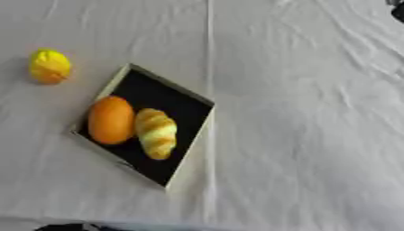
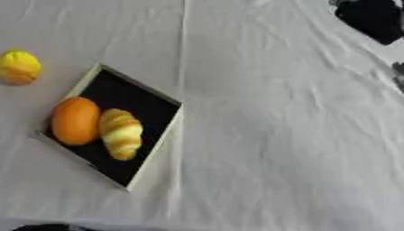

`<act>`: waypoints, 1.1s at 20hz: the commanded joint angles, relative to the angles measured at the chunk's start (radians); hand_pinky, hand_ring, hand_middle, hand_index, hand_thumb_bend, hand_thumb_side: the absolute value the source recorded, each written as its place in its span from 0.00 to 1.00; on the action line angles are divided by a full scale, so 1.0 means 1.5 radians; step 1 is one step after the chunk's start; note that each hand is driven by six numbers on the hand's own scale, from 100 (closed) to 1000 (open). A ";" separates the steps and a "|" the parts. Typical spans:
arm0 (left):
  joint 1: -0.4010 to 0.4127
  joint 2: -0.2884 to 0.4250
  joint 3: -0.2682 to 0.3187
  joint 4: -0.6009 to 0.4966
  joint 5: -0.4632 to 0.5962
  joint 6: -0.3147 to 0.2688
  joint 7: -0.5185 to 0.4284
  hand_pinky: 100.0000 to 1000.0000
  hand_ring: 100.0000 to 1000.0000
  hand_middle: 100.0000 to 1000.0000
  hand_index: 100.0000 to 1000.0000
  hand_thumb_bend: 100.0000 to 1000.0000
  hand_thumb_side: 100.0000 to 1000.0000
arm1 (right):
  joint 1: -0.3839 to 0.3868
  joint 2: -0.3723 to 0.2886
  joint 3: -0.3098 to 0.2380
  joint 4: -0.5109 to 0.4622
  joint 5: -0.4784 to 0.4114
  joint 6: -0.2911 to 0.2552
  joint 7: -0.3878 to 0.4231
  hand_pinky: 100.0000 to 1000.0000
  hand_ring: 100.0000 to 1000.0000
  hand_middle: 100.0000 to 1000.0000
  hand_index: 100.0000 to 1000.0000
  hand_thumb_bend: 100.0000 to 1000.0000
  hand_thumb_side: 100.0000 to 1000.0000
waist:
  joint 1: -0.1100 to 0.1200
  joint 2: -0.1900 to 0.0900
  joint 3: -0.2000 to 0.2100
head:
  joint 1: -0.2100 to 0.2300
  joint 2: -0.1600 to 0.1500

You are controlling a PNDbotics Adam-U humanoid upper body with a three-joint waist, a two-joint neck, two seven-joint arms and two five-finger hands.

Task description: Pick up objects on the table and place them in the box.

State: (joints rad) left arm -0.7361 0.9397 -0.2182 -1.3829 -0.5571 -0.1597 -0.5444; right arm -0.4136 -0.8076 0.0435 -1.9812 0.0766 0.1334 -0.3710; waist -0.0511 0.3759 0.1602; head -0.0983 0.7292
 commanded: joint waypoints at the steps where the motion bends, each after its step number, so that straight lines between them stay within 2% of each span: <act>1: -0.026 -0.008 -0.008 0.034 -0.008 -0.005 -0.009 0.86 0.87 0.83 0.90 0.65 0.02 | -0.008 -0.010 -0.008 -0.013 -0.005 0.002 -0.004 0.85 0.73 0.70 0.81 0.00 0.32 | 0.004 -0.011 -0.002 | 0.003 0.000; 7: -0.052 -0.053 -0.020 0.091 -0.010 -0.005 -0.003 0.83 0.84 0.77 0.87 0.54 0.03 | -0.009 -0.007 -0.005 -0.013 -0.008 0.003 -0.004 0.85 0.72 0.70 0.81 0.00 0.33 | 0.005 -0.006 -0.006 | 0.006 -0.002; 13: -0.064 -0.076 -0.020 0.102 0.005 0.014 0.027 0.79 0.80 0.71 0.83 0.41 0.01 | -0.007 -0.002 -0.001 -0.013 -0.011 0.007 -0.003 0.85 0.72 0.70 0.81 0.00 0.35 | 0.007 -0.002 -0.009 | 0.008 -0.005; 16: -0.069 -0.080 -0.020 0.104 -0.010 0.031 0.044 0.73 0.70 0.60 0.74 0.19 0.00 | -0.007 0.000 0.001 -0.013 -0.013 0.008 -0.002 0.85 0.72 0.70 0.81 0.00 0.37 | 0.007 -0.001 -0.010 | 0.007 -0.005; 19: -0.076 -0.089 -0.026 0.112 -0.049 0.054 0.083 0.61 0.55 0.46 0.60 0.04 0.00 | -0.007 0.003 0.004 -0.013 -0.018 0.006 -0.001 0.85 0.72 0.69 0.81 0.00 0.38 | 0.008 -0.001 -0.010 | 0.008 -0.005; 22: -0.080 -0.099 -0.036 0.125 -0.063 0.065 0.117 0.57 0.50 0.41 0.54 0.02 0.00 | -0.007 0.005 0.005 -0.013 -0.021 0.004 0.001 0.85 0.72 0.69 0.81 0.00 0.39 | 0.007 -0.001 -0.011 | 0.010 -0.006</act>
State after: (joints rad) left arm -0.8364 0.7728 -0.2731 -1.1959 -0.6373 -0.0699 -0.3925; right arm -0.4140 -0.7852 0.0572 -1.9820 0.0528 0.1410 -0.3700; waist -0.0447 0.3933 0.1441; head -0.0876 0.7280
